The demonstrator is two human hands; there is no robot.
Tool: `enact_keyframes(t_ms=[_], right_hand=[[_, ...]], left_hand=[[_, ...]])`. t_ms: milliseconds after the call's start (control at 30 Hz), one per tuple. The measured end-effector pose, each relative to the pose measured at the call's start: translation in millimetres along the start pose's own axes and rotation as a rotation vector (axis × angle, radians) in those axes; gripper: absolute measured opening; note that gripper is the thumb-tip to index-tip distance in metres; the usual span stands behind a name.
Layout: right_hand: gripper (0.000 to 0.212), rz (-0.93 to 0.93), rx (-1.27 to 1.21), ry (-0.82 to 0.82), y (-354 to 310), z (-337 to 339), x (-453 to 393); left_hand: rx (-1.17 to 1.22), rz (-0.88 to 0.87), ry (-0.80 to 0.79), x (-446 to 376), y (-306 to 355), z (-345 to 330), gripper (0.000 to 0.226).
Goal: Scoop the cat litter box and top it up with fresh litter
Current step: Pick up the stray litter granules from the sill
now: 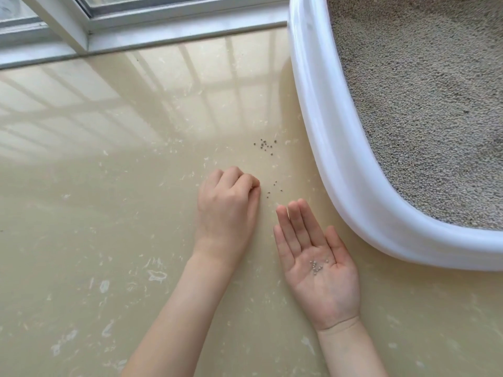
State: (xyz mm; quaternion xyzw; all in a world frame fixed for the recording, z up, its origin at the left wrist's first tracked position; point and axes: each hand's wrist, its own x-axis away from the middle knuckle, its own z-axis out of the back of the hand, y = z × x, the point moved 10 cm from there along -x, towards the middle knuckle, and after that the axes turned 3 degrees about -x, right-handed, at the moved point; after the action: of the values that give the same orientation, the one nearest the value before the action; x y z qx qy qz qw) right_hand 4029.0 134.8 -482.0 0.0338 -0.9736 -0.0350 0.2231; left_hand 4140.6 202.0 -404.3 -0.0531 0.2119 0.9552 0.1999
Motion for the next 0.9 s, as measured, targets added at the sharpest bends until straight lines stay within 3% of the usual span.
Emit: enact_keyframes(t_ms=[233,333,733,900], right_hand=[[0.055,-0.006,0.007,0.010,1,0,-1],[0.056,-0.006,0.002,0.011,1,0,-1],[0.055,-0.002,0.005,0.003,1,-1,-1],[0.055,0.005,-0.006,0.004,1,0,-1]], left_hand=[[0.129,-0.012,-0.108,2,1,-10,0.014],[0.109,-0.072,-0.081,11,9,-10,0.007],[0.061,0.060,-0.046,5,11,-14,0.018],[-0.106,-0.130,-0.013,1,30,-13,0.008]])
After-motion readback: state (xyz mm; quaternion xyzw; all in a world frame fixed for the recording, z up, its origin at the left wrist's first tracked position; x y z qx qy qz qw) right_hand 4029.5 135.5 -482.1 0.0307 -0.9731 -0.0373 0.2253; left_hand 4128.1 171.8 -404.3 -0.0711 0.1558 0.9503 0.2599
